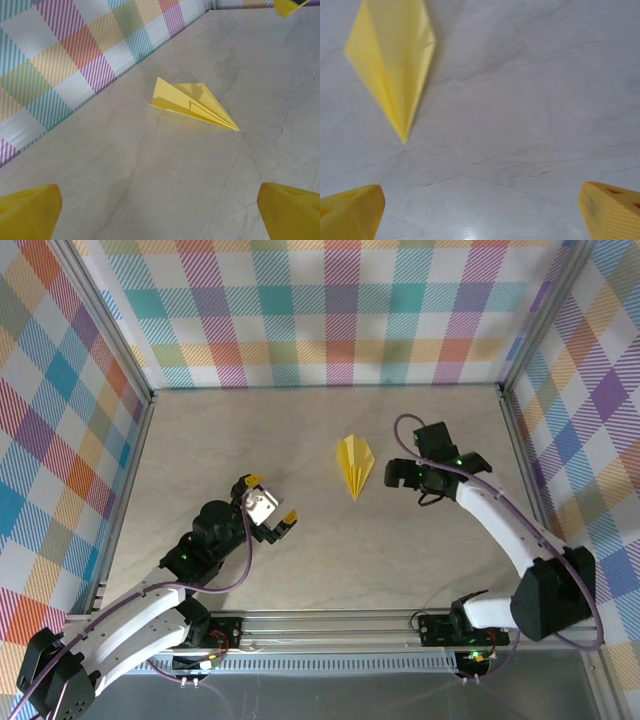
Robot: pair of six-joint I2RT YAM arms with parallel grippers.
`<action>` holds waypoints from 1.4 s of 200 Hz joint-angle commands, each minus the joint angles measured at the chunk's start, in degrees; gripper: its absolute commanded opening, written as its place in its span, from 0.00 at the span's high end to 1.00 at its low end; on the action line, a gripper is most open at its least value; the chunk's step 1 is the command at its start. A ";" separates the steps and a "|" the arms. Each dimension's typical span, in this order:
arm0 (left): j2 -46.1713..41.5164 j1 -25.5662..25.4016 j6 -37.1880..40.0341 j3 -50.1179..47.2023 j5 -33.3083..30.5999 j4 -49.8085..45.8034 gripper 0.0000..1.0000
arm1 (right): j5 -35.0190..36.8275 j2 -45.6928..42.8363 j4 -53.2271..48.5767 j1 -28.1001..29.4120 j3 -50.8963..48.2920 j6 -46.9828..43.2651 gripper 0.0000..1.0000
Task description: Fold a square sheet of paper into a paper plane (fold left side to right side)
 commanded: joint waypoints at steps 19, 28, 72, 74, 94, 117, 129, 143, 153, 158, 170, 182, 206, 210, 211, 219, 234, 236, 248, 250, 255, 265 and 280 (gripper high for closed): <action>0.68 0.48 1.75 -0.76 -1.30 2.42 0.00 | 3.69 -10.05 11.90 -6.79 -10.19 -5.20 0.01; 0.87 0.48 1.77 -0.81 -1.30 2.42 0.00 | 3.64 -11.51 15.41 -8.68 -12.82 -6.09 0.01; 1.38 0.43 1.58 -0.74 -0.95 2.53 0.00 | 7.72 -12.46 45.32 -12.74 -29.86 -15.24 0.01; 1.44 0.42 1.55 -0.74 -0.99 2.53 0.00 | 7.86 -12.20 46.85 -12.78 -30.49 -15.68 0.01; 1.66 0.47 1.75 -0.76 -1.11 2.53 0.00 | 8.04 -6.87 59.06 -13.09 -33.83 -20.12 0.01; 1.94 0.44 1.85 -0.77 -1.36 2.44 0.00 | 7.43 0.47 70.21 -13.27 -35.39 -23.48 0.01; 2.17 0.48 1.98 -0.85 -1.47 2.44 0.00 | 6.84 3.69 77.25 -13.42 -36.50 -23.95 0.01; 2.46 0.47 1.93 -0.85 -1.56 2.45 0.00 | 5.10 6.85 82.60 -13.88 -37.46 -23.19 0.01; 2.58 0.48 2.05 -0.78 -1.76 2.44 0.00 | 4.51 8.90 85.58 -13.94 -38.11 -23.40 0.01; 2.64 0.48 2.04 -0.85 -1.85 2.44 0.00 | 4.35 10.02 87.24 -13.97 -38.46 -23.47 0.01; 2.81 0.47 1.98 -0.94 -2.11 2.70 0.00 | 4.09 11.37 90.57 -14.12 -39.19 -23.51 0.01; 2.98 0.48 1.78 -0.90 -2.70 3.00 0.00 | 1.63 10.63 88.88 -14.82 -39.23 -23.14 0.01; 3.47 0.48 0.86 -1.25 -5.31 4.64 0.00 | -0.72 15.85 97.02 -16.36 -40.48 -22.77 0.01; 3.67 0.56 0.57 -1.29 -5.94 4.93 0.00 | -0.73 15.11 94.34 -16.39 -39.80 -22.41 0.01; 3.68 0.56 0.48 -1.29 -6.12 4.96 0.00 | -0.81 14.83 93.30 -16.37 -39.55 -22.36 0.01; 4.10 0.85 -0.29 -1.46 -7.85 5.71 0.00 | -2.25 14.37 88.64 -17.07 -37.76 -21.79 0.01; 5.53 1.88 -1.67 -1.43 -11.65 6.45 0.00 | -4.13 14.39 87.08 -18.67 -36.85 -20.49 0.01; 5.78 2.10 -2.03 -1.39 -12.30 6.59 0.00 | -4.42 14.38 86.86 -18.88 -36.78 -20.40 0.01; 7.50 4.16 -4.99 -0.85 -14.98 6.79 0.00 | -4.48 14.72 87.96 -19.06 -36.98 -20.38 0.01; 7.83 4.69 -5.59 -0.79 -15.29 6.65 0.00 | -4.53 14.56 87.67 -19.06 -37.01 -20.37 0.01; 8.57 6.08 -7.24 -0.27 -15.82 6.31 0.00 | -4.59 14.47 87.21 -19.06 -36.94 -20.38 0.01; 10.20 9.49 -11.50 0.70 -15.30 5.63 0.00 | -4.49 14.67 87.87 -18.99 -37.02 -20.39 0.01; 13.00 15.08 -16.71 2.08 -12.06 5.51 0.00 | -4.49 14.53 87.76 -19.06 -37.11 -20.59 0.01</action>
